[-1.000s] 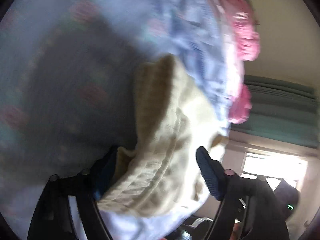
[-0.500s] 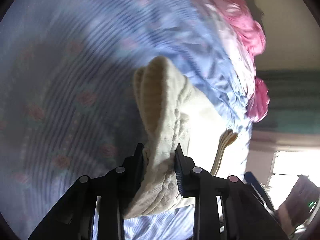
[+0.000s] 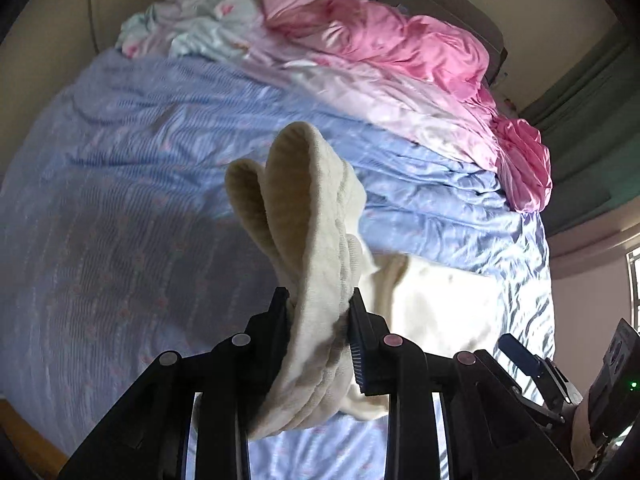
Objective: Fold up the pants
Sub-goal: 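Grasp the waistband end with the left gripper and lift it, then fold the waistband end over the bundle with the left gripper and release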
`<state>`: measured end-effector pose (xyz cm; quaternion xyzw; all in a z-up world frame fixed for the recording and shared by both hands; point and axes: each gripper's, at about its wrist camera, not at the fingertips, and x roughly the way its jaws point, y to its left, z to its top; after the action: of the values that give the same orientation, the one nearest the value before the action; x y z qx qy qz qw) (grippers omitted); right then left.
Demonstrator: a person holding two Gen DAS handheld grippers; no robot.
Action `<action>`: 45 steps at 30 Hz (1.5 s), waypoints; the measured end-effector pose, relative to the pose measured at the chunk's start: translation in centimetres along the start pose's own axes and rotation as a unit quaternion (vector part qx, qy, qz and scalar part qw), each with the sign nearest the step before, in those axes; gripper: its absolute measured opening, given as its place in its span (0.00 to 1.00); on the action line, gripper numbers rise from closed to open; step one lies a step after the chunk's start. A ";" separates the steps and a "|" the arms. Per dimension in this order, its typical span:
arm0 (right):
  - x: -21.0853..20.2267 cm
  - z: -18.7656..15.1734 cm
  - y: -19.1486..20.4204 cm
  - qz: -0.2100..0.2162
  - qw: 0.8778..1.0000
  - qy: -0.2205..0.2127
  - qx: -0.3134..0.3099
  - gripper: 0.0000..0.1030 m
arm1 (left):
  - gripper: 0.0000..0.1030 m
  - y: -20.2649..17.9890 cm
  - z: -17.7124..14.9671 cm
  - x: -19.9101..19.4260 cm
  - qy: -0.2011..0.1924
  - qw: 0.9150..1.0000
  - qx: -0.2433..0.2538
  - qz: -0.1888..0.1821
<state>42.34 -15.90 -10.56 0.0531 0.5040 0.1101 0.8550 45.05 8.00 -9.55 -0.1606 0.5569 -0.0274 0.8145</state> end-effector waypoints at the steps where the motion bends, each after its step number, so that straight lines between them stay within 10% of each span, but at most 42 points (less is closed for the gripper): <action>1: -0.5 0.0 -1.0 0.000 1.000 -0.001 0.003 0.62 | 0.27 -1.4 -0.2 -0.2 -0.001 1.000 0.003 0.006; 13: -4.5 0.0 -13.1 0.022 1.000 0.010 -0.008 0.62 | 0.27 -17.8 -3.4 0.9 0.003 0.997 0.051 0.055; 33: -3.2 -3.5 -31.0 0.023 0.997 0.061 0.033 0.62 | 0.31 -36.3 -10.8 15.9 0.107 0.970 0.143 0.168; 45: -3.0 -5.6 -36.4 0.008 0.991 0.073 0.109 0.62 | 0.58 -39.9 -13.0 12.4 0.063 0.979 0.177 0.083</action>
<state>40.92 -52.11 -18.06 0.1412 0.5738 0.0649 0.8041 43.19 -35.54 -13.25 0.0351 0.6049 -0.0682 0.7926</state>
